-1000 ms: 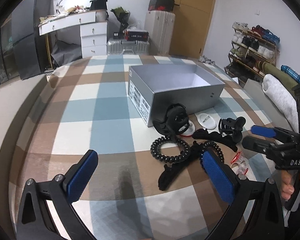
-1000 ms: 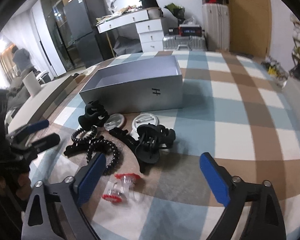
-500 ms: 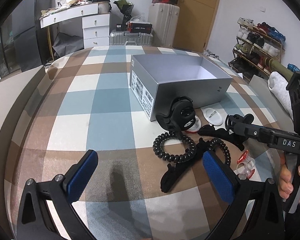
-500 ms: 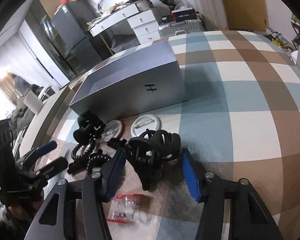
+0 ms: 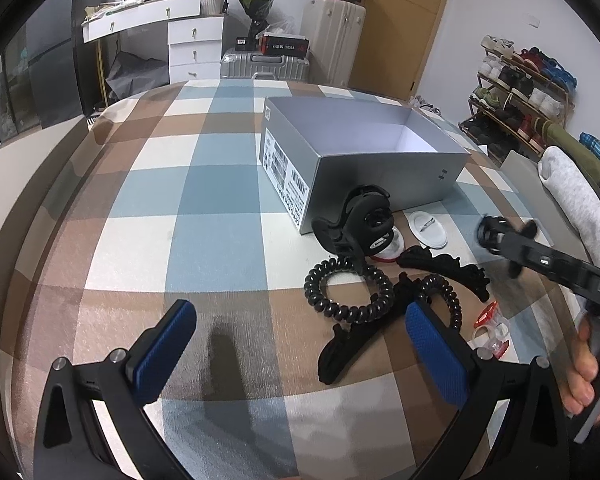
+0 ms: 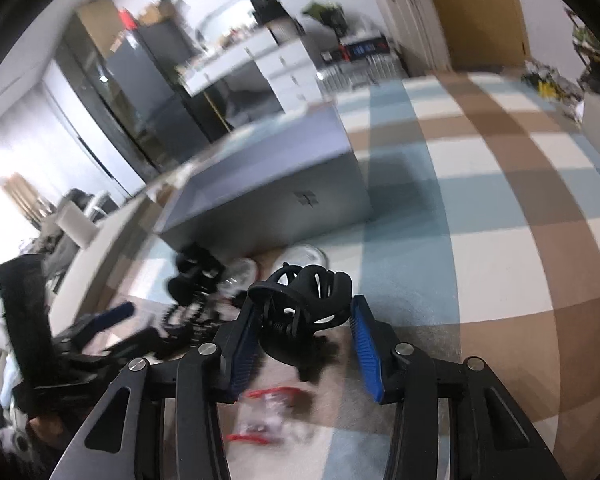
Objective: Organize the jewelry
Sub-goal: 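Lower the right tool onto the black claw hair clip and close it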
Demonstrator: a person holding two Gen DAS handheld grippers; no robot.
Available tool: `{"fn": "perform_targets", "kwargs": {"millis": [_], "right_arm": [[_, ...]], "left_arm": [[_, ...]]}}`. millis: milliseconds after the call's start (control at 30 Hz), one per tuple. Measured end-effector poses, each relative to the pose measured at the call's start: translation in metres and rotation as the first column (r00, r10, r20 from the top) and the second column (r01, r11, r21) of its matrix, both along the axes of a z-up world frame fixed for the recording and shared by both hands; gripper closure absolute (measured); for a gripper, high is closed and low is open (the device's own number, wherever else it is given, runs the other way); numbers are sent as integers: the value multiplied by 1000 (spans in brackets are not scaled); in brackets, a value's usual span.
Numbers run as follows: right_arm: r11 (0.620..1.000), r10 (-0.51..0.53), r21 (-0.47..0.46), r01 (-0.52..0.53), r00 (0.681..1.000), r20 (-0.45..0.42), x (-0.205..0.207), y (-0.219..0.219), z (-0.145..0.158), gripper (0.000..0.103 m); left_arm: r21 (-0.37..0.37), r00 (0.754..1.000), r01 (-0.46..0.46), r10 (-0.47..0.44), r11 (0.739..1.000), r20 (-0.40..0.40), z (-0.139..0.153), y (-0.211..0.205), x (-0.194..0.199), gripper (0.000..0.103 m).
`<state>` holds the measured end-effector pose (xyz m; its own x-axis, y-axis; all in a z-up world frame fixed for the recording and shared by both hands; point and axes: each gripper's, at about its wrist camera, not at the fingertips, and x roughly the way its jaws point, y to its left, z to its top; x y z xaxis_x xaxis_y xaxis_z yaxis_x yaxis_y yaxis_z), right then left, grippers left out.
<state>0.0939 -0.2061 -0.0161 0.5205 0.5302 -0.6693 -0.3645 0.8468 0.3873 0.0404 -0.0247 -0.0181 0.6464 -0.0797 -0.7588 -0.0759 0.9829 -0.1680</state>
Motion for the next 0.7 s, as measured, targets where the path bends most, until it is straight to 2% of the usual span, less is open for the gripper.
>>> {"fn": "perform_targets", "kwargs": {"millis": [200,367,467,633,700], "right_arm": [[998,39,49,-42,998,53,-19,-1,12,59],[997,48,59,-51,997,54,-21,0,14,59],[996,53,67,-56,997,54,-21,-1,15,59],[995,53,81,-57,997,54,-22,-4,16,59],[995,52,86,-56,997,53,-22,-5,17,59]], "left_arm": [[-17,999,-5,4,1000,-42,-3,0,6,1],[-4,994,-81,81,997,-75,-3,12,13,1],[15,990,-92,93,996,-109,-4,14,17,2],[51,985,-84,91,995,-146,-6,11,20,19],[60,986,-68,76,996,-151,-4,8,19,30]]}}
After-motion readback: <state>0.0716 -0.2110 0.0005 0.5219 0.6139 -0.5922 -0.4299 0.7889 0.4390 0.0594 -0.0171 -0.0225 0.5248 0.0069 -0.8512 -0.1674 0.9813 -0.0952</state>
